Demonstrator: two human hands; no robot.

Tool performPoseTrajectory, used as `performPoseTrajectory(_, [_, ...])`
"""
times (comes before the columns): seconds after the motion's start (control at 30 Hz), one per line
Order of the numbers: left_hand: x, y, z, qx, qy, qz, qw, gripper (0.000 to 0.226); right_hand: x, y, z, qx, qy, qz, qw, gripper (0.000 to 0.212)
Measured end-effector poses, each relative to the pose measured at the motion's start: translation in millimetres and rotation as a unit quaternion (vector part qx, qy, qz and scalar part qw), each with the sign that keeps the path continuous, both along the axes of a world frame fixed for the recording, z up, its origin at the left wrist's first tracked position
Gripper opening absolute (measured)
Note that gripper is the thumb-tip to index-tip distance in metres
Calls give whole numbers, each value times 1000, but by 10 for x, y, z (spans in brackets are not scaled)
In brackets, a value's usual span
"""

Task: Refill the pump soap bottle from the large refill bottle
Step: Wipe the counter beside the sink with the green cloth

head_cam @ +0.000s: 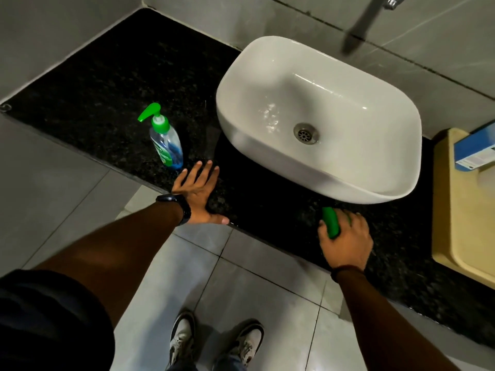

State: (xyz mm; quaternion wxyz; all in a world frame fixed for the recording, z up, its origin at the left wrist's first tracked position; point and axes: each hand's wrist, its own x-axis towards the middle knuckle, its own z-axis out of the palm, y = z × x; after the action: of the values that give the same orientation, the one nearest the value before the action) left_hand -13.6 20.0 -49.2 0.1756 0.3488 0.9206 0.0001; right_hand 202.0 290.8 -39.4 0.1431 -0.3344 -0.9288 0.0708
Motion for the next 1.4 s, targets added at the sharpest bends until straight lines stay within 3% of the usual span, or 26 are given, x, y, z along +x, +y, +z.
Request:
performPoseTrajectory(0.13, [-2, -8, -31, 5, 13, 1, 1000, 129, -160, -180, -17, -12, 6, -128, 992, 55])
performPoseTrajectory(0.23, [-2, -12, -37, 11, 9, 5, 1000, 129, -414, -411, -23, -30, 18, -152, 988, 54])
performPoseTrajectory(0.47, [18, -13, -14, 22, 0, 10, 1000, 129, -960, -1075, -71, -34, 13, 63, 997, 45])
performPoseTrajectory(0.7, [23, -19, -3, 32, 1, 14, 999, 128, -704, -946, -59, -16, 10, 199, 980, 45])
performPoseTrajectory(0.93, [75, 2, 38, 77, -16, 33, 996, 125, -300, -652, 112, -55, -10, 83, 995, 39])
performPoseTrajectory(1.03, [325, 246, 169, 152, 21, 0, 988, 110, -27, -355, 224, -67, 61, 13, 996, 38])
performPoseTrajectory(1.23, [1179, 1521, 414, 250, -168, -188, 935, 73, 381, 800, 703, -51, 216, -146, 964, 56])
performPoseTrajectory(1.4, [1681, 2809, 716, 336, -179, -230, 896, 44, 589, 1941, 1008, -45, 201, -212, 955, 47])
